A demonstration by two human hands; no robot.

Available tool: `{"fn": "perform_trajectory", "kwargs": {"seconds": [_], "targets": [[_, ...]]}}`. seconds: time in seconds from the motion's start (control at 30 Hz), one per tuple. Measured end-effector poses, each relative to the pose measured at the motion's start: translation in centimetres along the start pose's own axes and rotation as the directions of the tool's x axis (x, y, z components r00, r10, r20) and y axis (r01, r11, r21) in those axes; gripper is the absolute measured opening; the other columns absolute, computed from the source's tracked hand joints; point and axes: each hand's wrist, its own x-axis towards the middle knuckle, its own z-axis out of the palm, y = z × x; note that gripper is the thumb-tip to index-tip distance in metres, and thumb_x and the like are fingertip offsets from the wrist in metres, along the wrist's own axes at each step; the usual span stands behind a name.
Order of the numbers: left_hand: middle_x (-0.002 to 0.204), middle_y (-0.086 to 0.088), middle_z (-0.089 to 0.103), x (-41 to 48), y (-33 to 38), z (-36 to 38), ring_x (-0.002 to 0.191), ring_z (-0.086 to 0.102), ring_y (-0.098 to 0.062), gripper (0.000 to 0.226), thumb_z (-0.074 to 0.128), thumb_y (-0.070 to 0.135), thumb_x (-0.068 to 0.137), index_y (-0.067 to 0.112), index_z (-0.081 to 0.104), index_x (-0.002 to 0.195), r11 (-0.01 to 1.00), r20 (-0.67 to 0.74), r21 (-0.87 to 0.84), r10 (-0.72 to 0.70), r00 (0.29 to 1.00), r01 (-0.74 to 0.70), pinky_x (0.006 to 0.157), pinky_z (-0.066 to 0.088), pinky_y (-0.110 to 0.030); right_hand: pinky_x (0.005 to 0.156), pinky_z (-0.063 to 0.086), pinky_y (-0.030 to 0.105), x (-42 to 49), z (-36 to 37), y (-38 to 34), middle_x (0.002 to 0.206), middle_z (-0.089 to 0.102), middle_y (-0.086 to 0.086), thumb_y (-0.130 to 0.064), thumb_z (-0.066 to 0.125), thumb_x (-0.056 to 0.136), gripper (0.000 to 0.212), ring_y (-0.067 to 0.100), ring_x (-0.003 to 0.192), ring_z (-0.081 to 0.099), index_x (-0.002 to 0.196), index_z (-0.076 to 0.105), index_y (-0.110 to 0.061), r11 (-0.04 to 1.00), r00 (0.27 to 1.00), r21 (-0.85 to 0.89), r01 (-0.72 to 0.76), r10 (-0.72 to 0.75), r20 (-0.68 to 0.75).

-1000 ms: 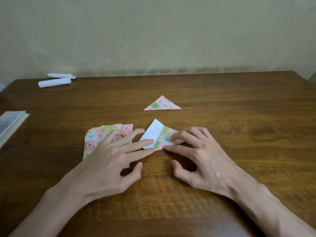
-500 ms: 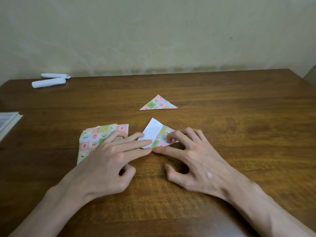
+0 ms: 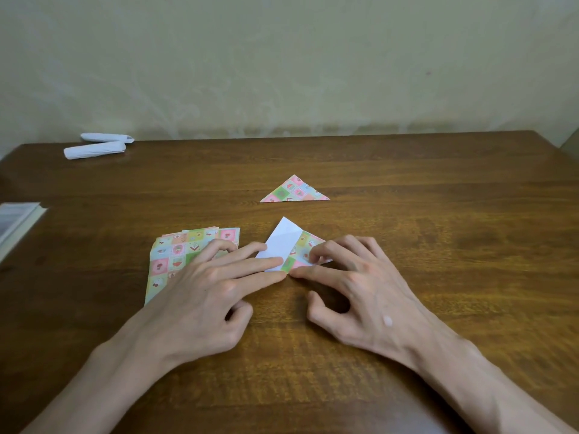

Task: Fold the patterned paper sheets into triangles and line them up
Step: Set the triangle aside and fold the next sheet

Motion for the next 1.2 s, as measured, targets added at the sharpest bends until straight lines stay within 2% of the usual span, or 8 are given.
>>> {"fn": "perform_trajectory", "kwargs": {"seconds": [0.1, 0.23, 0.3, 0.43, 0.67, 0.83, 1.03, 1.2], "targets": [[0.151, 0.014, 0.053, 0.0, 0.1, 0.2, 0.149, 0.039, -0.01, 0.06, 0.038, 0.022, 0.09, 0.038, 0.057, 0.144, 0.999, -0.011, 0.038, 0.002, 1.0, -0.002, 0.118, 0.031, -0.036, 0.101, 0.04, 0.038, 0.0, -0.1, 0.1, 0.114, 0.063, -0.012, -0.042, 0.058, 0.09, 0.036, 0.013, 0.106, 0.057, 0.121, 0.075, -0.037, 1.0, 1.0, 0.013, -0.007, 0.008, -0.028], [0.149, 0.013, 0.056, 0.2, 0.1, 0.3, 0.147, 0.042, -0.012, 0.06, 0.036, 0.021, 0.089, 0.038, 0.06, 0.142, 0.999, -0.02, 0.039, 0.005, 1.0, -0.004, 0.114, 0.041, -0.045, 0.094, 0.039, 0.031, 0.1, 0.0, -0.1, 0.11, 0.064, -0.013, -0.034, 0.059, 0.084, 0.037, 0.012, 0.101, 0.056, 0.118, 0.075, -0.034, 0.999, 0.999, 0.029, -0.022, 0.024, -0.043], [0.148, 0.013, 0.057, 0.2, 0.2, 0.2, 0.147, 0.041, -0.011, 0.06, 0.036, 0.021, 0.089, 0.037, 0.06, 0.142, 0.999, -0.015, 0.04, -0.004, 1.0, 0.004, 0.113, 0.043, -0.047, 0.095, 0.042, 0.034, 0.1, 0.0, -0.1, 0.11, 0.064, -0.012, -0.033, 0.059, 0.083, 0.038, 0.013, 0.102, 0.058, 0.117, 0.075, -0.033, 0.999, 0.999, 0.029, -0.027, 0.029, -0.041], [0.151, 0.012, 0.052, 0.1, 0.4, 0.5, 0.15, 0.036, -0.01, 0.066, 0.035, 0.018, 0.091, 0.038, 0.047, 0.153, 0.996, 0.009, 0.084, 0.007, 1.0, -0.008, 0.115, 0.032, -0.038, 0.097, 0.041, 0.036, 0.0, -0.2, -0.1, 0.11, 0.064, -0.013, -0.034, 0.06, 0.084, 0.036, 0.013, 0.102, 0.059, 0.117, 0.076, -0.034, 0.999, 0.999, 0.035, -0.019, 0.02, -0.044], [0.149, 0.015, 0.051, 0.1, 0.3, 0.6, 0.151, 0.031, -0.006, 0.06, 0.036, 0.022, 0.093, 0.04, 0.052, 0.149, 0.999, -0.006, 0.035, -0.014, 1.0, 0.014, 0.115, 0.025, -0.033, 0.099, 0.041, 0.032, 0.0, -0.5, 0.1, 0.11, 0.069, -0.015, -0.037, 0.056, 0.087, 0.034, 0.009, 0.102, 0.061, 0.111, 0.079, -0.031, 0.997, 0.996, 0.039, -0.066, 0.068, -0.05], [0.15, 0.017, 0.049, 0.1, 0.4, 0.6, 0.151, 0.028, -0.004, 0.059, 0.034, 0.026, 0.095, 0.041, 0.051, 0.149, 1.0, -0.017, 0.001, -0.026, 1.0, 0.026, 0.116, 0.028, -0.036, 0.098, 0.04, 0.029, 0.2, -0.4, -0.1, 0.109, 0.07, -0.014, -0.038, 0.055, 0.088, 0.034, 0.009, 0.102, 0.06, 0.111, 0.08, -0.03, 0.997, 0.996, 0.036, -0.072, 0.073, -0.042], [0.148, 0.017, 0.052, 0.1, 0.3, 0.7, 0.151, 0.029, -0.003, 0.059, 0.036, 0.022, 0.093, 0.039, 0.056, 0.146, 0.999, -0.033, -0.03, -0.018, 0.999, 0.017, 0.117, 0.03, -0.039, 0.095, 0.043, 0.035, 0.1, -0.6, 0.9, 0.108, 0.069, -0.016, -0.036, 0.056, 0.089, 0.029, 0.01, 0.097, 0.061, 0.105, 0.08, -0.031, 0.998, 0.996, 0.023, -0.058, 0.06, -0.067], [0.146, 0.018, 0.054, 0.1, 0.4, 0.7, 0.15, 0.033, -0.003, 0.058, 0.038, 0.021, 0.092, 0.038, 0.059, 0.143, 0.999, -0.053, -0.045, -0.014, 0.999, 0.011, 0.116, 0.03, -0.038, 0.091, 0.043, 0.034, -0.1, -0.6, 1.2, 0.106, 0.07, -0.016, -0.035, 0.057, 0.089, 0.028, 0.009, 0.095, 0.062, 0.101, 0.081, -0.03, 0.998, 0.993, 0.019, -0.065, 0.067, -0.094]]}}
